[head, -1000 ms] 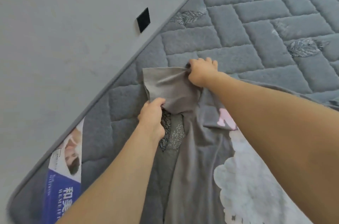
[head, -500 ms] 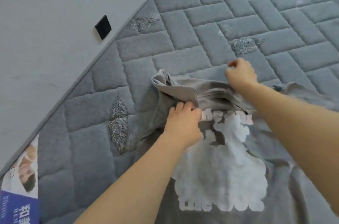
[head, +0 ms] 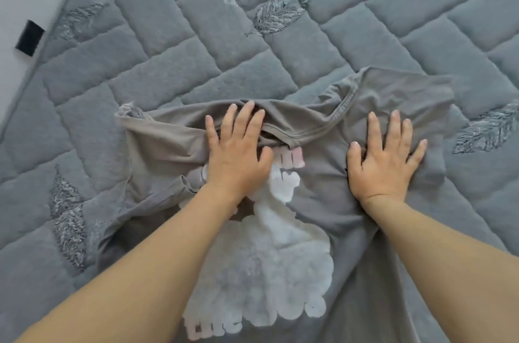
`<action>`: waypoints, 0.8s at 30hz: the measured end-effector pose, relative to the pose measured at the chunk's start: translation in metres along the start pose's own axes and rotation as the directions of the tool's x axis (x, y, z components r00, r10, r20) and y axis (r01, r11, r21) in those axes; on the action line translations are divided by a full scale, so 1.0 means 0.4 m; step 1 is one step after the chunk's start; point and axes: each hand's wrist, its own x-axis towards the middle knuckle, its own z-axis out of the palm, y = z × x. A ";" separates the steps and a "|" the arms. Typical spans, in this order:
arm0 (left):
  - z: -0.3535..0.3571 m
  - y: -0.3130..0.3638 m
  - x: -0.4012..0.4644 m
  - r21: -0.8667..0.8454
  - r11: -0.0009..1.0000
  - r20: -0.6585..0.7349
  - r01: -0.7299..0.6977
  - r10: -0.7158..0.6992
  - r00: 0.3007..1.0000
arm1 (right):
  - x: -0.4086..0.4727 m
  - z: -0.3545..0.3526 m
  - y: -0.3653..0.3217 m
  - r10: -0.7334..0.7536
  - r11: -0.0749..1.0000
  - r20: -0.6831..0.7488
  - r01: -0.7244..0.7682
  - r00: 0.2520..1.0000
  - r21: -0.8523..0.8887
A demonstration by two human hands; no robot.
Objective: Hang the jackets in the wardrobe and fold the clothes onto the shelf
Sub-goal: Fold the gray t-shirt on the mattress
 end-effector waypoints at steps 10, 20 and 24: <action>-0.113 -0.071 0.085 -0.297 0.509 0.016 0.808 -0.843 0.537 | -0.005 0.000 -0.005 0.012 1.000 -0.050 -0.011 0.999 0.021; -0.089 0.055 0.045 -0.033 0.917 0.076 0.397 -0.394 0.916 | -0.003 0.000 -0.006 0.013 0.999 -0.031 -0.012 0.999 0.031; 0.059 0.126 -0.020 0.000 0.941 0.324 0.339 -0.321 0.890 | -0.005 0.002 -0.009 0.008 1.000 -0.051 -0.007 0.999 0.019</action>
